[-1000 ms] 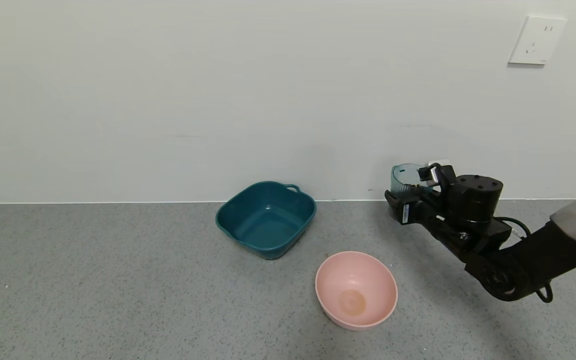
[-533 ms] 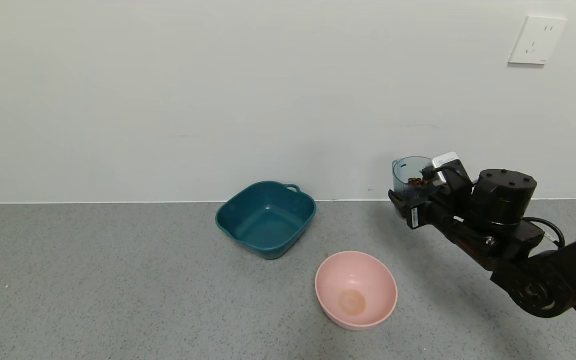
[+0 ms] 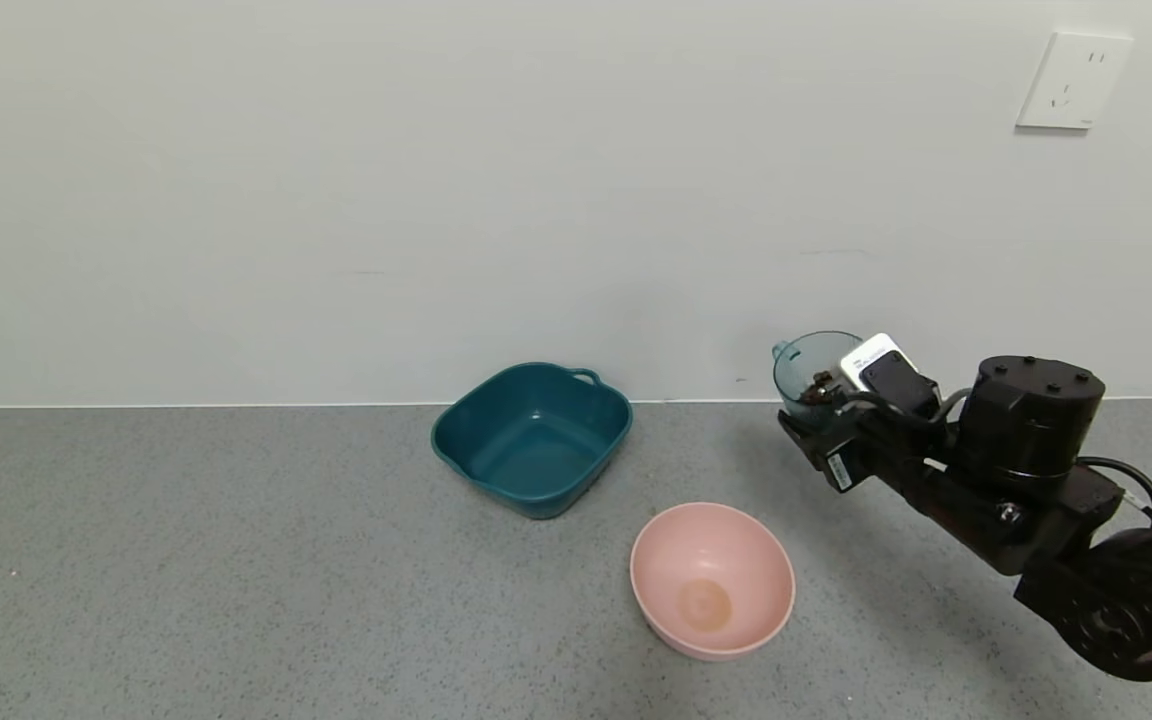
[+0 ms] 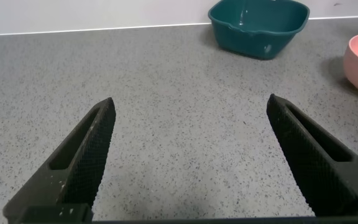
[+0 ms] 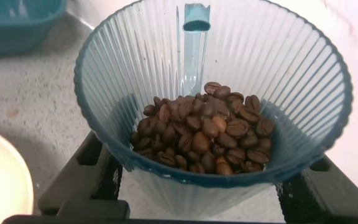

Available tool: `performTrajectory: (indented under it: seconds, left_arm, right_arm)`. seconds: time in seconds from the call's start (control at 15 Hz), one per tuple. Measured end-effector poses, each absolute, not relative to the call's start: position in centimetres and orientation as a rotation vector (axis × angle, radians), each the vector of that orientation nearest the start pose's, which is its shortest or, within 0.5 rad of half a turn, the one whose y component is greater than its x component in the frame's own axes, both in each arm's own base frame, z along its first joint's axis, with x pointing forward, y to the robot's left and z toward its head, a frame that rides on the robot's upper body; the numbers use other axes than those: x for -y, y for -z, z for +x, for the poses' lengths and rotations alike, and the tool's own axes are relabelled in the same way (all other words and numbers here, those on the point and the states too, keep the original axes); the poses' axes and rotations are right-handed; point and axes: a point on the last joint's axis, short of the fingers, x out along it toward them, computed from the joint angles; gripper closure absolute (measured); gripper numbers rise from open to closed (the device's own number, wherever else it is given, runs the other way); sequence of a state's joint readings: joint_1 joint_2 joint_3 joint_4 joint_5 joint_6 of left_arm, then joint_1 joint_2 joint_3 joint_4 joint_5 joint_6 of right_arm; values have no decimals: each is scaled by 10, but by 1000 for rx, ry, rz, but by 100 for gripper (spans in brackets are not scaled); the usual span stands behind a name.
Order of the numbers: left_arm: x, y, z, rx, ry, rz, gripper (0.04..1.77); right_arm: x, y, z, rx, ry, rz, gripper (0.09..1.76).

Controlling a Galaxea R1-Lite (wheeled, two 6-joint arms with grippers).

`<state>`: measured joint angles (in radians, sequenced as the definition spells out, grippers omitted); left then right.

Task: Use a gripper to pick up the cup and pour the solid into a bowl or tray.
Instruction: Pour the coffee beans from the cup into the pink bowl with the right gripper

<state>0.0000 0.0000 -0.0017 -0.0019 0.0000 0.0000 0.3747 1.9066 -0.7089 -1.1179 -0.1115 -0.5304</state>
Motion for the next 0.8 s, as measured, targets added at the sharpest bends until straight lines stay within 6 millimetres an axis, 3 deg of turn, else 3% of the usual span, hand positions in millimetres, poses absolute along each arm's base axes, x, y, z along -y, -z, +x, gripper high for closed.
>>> performTrajectory:
  seconds: [0.27, 0.8]
  left_arm:
    - [0, -76, -23, 4, 0, 0, 6]
    - [0, -76, -23, 4, 0, 0, 6]
  right_arm:
    - [-119, -134, 309, -7, -303, -673, 48]
    - [-136, -122, 293, -27, -377, -809, 48]
